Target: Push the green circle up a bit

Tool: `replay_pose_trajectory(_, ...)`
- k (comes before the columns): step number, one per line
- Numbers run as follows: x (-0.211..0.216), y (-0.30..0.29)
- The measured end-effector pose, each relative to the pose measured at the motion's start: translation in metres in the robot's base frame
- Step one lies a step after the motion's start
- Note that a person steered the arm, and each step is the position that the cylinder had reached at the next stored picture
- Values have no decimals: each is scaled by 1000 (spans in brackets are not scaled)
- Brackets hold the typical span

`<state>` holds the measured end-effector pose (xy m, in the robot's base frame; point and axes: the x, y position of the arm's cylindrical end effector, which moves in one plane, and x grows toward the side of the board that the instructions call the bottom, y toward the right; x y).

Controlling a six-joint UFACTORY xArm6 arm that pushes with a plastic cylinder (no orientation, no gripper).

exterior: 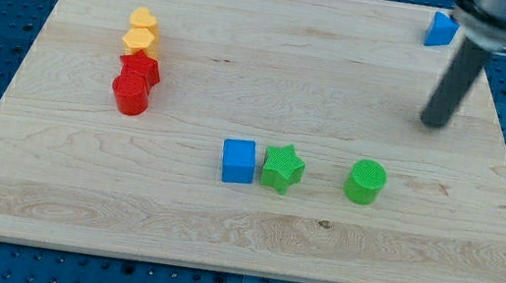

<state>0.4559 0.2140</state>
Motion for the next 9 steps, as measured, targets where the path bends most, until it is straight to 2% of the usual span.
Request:
replay_pose_trajectory(1,97,3)
replay_pose_trajectory(2,161,-15)
replay_pose_trajectory(3,160,-86)
replay_pose_trajectory(4,137,-127)
replay_pose_trajectory(6,115,-126)
replay_pose_trajectory(9,98,-84)
